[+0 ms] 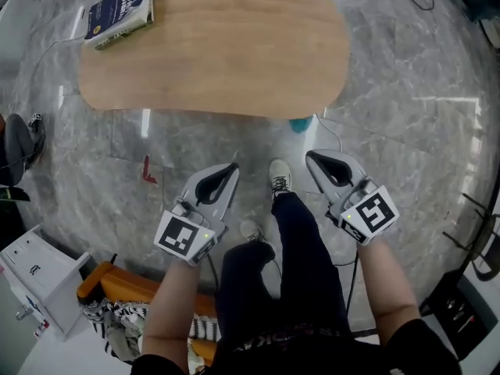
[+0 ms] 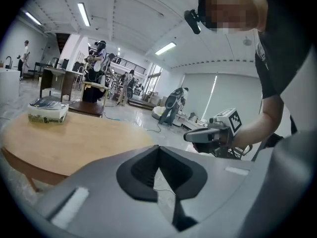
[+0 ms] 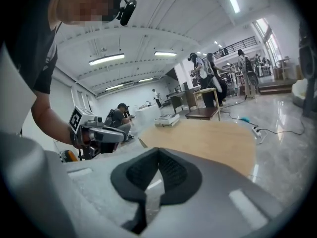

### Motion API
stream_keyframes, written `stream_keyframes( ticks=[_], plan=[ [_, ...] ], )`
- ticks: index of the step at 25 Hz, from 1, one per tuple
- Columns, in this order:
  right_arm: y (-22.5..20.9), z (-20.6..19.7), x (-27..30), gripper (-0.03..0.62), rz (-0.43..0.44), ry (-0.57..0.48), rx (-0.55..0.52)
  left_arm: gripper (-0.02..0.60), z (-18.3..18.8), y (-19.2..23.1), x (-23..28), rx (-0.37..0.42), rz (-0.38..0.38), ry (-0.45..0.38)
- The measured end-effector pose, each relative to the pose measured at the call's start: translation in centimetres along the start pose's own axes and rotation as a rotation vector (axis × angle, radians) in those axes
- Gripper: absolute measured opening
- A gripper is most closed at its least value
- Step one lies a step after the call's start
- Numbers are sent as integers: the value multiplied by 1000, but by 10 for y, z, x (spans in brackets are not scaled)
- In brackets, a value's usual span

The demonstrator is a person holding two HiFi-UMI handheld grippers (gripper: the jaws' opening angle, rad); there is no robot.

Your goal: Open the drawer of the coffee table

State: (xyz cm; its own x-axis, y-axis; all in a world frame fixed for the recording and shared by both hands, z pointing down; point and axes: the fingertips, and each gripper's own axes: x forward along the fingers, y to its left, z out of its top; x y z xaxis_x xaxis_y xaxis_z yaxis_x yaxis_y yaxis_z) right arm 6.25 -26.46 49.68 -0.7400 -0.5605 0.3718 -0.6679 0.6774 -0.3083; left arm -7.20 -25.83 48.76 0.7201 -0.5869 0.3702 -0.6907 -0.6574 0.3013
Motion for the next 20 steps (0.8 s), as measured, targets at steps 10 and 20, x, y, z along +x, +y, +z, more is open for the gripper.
stream_keyframes(
  ticks=[10, 20],
  plan=[
    [-43, -117, 48, 18, -58, -40, -18, 2, -115, 46, 45, 69, -66, -19],
    [-136, -233, 78, 21, -233, -121, -62, 2, -219, 99, 103, 149, -103, -96]
  ],
)
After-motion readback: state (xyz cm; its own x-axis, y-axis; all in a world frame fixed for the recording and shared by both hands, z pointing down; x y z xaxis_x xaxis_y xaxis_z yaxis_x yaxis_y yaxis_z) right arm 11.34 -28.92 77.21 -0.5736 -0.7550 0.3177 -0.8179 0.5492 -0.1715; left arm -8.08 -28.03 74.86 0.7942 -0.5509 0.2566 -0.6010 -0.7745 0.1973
